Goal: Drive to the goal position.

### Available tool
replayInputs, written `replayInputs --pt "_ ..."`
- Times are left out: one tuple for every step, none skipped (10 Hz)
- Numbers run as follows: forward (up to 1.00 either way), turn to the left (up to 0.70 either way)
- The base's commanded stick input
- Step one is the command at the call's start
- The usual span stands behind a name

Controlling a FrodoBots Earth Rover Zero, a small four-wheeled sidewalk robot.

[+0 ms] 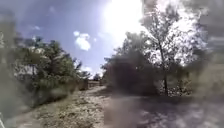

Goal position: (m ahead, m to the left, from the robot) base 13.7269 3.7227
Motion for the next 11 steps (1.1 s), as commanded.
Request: replayInputs --pt "0.70 0.00" --pt "0.70 0.00" --pt "0.70 0.00" --pt "0.70 0.00" --pt "0.70 0.00" --pt "0.70 0.00" --pt "0.70 0.00" --pt "0.70 0.00" --pt "0.70 0.00" --pt "0.70 0.00" --pt "0.70 0.14"
